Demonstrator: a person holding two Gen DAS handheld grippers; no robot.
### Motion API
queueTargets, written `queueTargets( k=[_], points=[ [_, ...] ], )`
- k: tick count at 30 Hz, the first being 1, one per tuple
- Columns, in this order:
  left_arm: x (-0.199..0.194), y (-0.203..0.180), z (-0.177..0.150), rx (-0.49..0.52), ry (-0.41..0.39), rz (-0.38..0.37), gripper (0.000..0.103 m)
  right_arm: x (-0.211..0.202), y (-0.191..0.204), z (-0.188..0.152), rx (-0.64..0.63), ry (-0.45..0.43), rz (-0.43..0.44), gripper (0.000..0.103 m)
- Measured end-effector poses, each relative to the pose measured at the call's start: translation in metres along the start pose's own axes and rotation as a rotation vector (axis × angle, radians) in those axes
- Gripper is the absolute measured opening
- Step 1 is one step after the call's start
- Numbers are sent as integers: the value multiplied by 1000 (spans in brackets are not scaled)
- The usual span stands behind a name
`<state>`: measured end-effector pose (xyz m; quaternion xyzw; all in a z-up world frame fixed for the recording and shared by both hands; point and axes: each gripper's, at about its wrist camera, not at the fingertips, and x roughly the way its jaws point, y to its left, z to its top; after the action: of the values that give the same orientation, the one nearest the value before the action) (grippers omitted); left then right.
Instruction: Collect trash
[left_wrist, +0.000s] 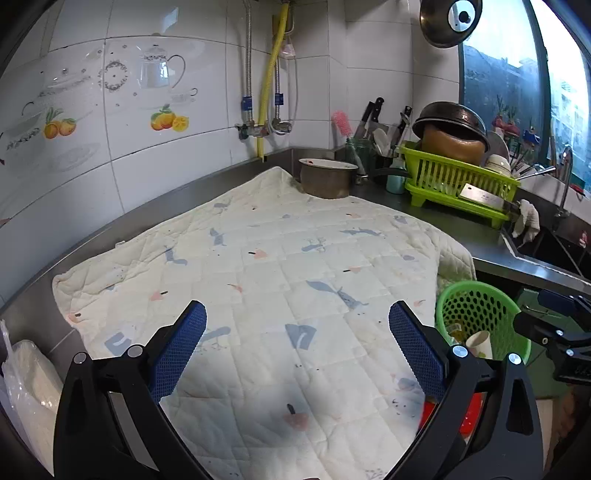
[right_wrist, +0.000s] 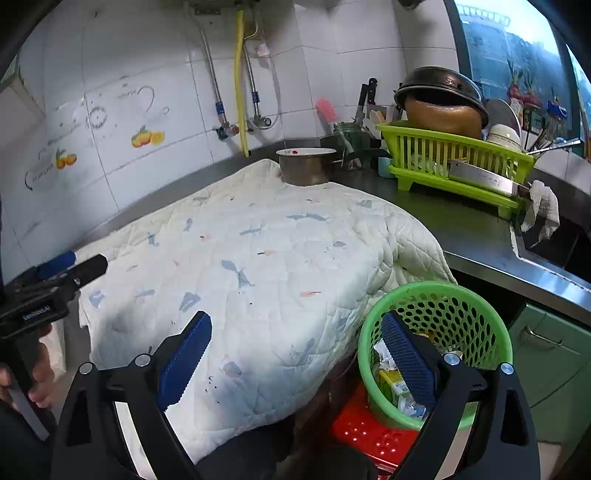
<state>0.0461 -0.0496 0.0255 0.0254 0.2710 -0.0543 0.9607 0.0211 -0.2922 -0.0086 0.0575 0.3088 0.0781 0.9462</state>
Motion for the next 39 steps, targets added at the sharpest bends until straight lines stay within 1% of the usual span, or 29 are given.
queueTargets(
  k=[6,12,20,39],
  points=[
    [-3,3,-9,11,8,7,98,3,7,-3,-8,11,11,91],
    [-7,5,-15,19,12,-7,98,3,8,-3,-6,12,11,91],
    [-13,0,-15,44,3,-29,98,1,10,-4,-7,11,12,91],
    [-13,0,-19,51,18,-20,98,0,15,-4,-12,13,18,92]
  ],
)
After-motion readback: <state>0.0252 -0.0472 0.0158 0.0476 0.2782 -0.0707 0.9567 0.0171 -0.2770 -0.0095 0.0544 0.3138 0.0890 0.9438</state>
